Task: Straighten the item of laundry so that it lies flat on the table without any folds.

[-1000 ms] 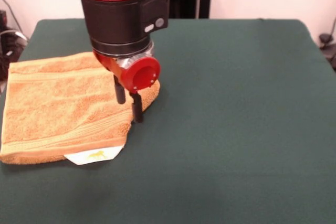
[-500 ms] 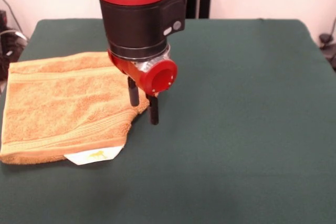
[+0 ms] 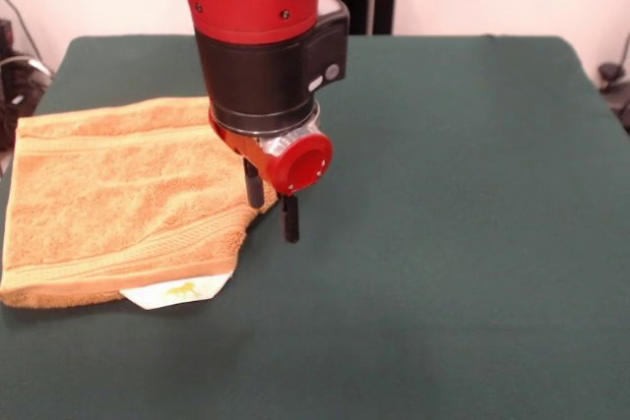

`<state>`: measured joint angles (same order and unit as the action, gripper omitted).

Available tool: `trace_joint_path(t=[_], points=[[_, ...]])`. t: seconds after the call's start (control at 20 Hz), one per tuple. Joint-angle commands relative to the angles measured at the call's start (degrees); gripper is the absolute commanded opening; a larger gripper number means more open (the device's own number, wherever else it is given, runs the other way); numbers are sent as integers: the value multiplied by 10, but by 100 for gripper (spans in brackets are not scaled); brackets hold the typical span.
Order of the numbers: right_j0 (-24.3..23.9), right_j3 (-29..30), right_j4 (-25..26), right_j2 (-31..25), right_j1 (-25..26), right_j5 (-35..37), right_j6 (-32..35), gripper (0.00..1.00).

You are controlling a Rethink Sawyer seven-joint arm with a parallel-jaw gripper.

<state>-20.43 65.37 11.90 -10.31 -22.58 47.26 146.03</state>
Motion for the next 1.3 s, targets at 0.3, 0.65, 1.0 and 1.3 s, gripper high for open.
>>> trace_joint_path(t=[0.3,0.65,1.0,1.3], points=[[4,72,21,-24,19,25,-74,100],[-9,91,34,-15,10,22,-88,100],[-6,94,50,-6,17,17,-79,100],[-14,91,66,-16,43,-16,-66,100]])
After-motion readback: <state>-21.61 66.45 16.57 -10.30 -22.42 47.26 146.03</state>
